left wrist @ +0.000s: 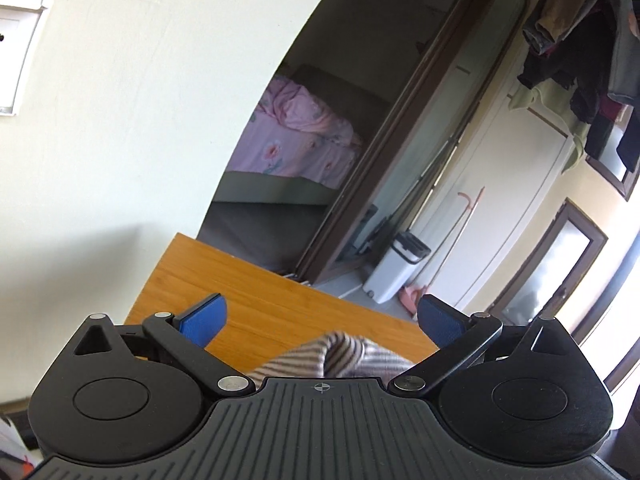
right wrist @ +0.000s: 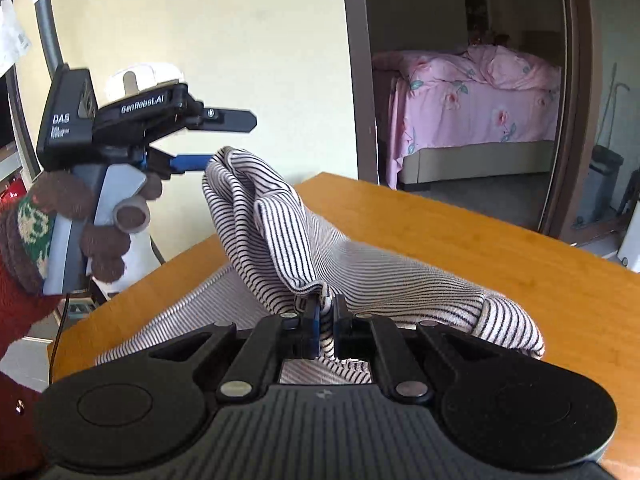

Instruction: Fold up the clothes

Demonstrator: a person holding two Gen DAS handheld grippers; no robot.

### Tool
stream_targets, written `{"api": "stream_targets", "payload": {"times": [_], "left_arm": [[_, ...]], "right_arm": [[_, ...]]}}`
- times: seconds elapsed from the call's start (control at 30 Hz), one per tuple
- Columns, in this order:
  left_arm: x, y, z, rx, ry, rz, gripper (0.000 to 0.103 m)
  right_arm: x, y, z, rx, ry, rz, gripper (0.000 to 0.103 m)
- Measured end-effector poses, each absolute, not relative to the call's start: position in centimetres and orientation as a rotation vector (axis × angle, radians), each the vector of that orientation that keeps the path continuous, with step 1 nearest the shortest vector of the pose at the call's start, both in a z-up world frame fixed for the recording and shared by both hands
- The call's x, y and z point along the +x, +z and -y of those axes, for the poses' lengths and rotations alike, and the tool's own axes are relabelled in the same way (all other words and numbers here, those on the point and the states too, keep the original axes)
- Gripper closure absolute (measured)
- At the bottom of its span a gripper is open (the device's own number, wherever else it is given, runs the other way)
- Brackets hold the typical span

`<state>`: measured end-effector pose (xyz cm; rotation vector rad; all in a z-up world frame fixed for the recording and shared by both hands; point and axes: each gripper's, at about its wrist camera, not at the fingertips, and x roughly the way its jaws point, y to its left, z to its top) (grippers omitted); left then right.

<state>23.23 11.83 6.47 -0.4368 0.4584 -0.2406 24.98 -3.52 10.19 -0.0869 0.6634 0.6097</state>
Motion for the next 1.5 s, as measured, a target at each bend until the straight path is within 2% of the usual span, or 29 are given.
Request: {"api": "stream_targets", "payload": {"times": [0.13,0.2,0.27,0.3,0.33,0.47,0.57,0.63,0.7,0.87,0.9,0.93,0.97,1.0,1.07,1.1,1.17,1.33,1.5], "left_arm": [[22.2,6.8,-9.9,-0.333,-0.238,-0.503,0.000],[21.8,6.8,-9.4,-0.283,-0.230,-0.521,0.000],[21.4,6.4,-9.3,-0.250,-0.225,-0.546,0.000],[21.3,6.2,-9.2,-0.242,-0.229,-0.567,0.000],[21.2,5.7,-9.3,-0.241,-0.241,-0.595,0.000],[20.9,3.3,-10.1,-0.289,-0.303,-0.718,0.000],[21.1,1.9,-11.2,-0.378,-0.330,-0.777,0.000],[21.4,1.2,-12.0,-0.446,-0.340,-0.794,0.004],[22.0,0.9,-12.7,-0.520,-0.359,-0.808,0.014],[24.2,-0.7,-13.2,-0.656,-0.396,-0.856,0.015],[24.8,-1.1,-13.2,-0.667,-0.396,-0.867,0.023],[25.4,-1.6,-13.2,-0.667,-0.389,-0.878,0.028],[26.0,-2.1,-13.2,-0.662,-0.378,-0.884,0.038],[26.7,-2.4,-13.2,-0.653,-0.365,-0.879,0.048],[27.9,-2.0,-13.4,-0.645,-0.344,-0.858,0.058],[28.5,-1.6,-13.5,-0.643,-0.336,-0.847,0.064],[29.4,-0.7,-13.8,-0.639,-0.326,-0.823,0.070],[26.6,2.4,-13.4,-0.601,-0.377,-0.757,0.071],[22.1,2.2,-11.5,-0.516,-0.434,-0.774,0.071]], "right_arm": [[23.0,10.6,4.7,-0.068,0.615,-0.653,0.095],[22.5,11.7,5.7,-0.043,0.596,-0.625,0.084],[23.1,12.7,7.2,-0.002,0.536,-0.598,0.049],[23.6,13.1,8.1,0.035,0.502,-0.594,0.042],[23.9,13.3,9.1,0.079,0.468,-0.592,0.036],[25.6,12.0,12.8,0.312,0.387,-0.685,0.030],[26.5,9.3,14.4,0.442,0.343,-0.787,0.030],[26.8,7.7,14.5,0.446,0.318,-0.819,0.030],[27.0,6.4,14.2,0.445,0.327,-0.841,0.030],[28.4,4.6,11.5,0.352,0.369,-0.857,0.030],[28.6,4.6,10.7,0.299,0.375,-0.836,0.033],[29.0,4.7,9.9,0.254,0.381,-0.815,0.047],[29.4,4.8,9.3,0.221,0.387,-0.796,0.060],[29.9,5.0,8.9,0.207,0.394,-0.785,0.063],[31.3,5.6,8.3,0.193,0.410,-0.769,0.080],[32.0,6.3,7.9,0.167,0.412,-0.749,0.080],[32.6,7.9,7.5,0.120,0.417,-0.702,0.082],[32.1,10.5,8.8,0.147,0.455,-0.644,0.082],[28.5,10.2,11.1,0.167,0.482,-0.658,0.082]]}}
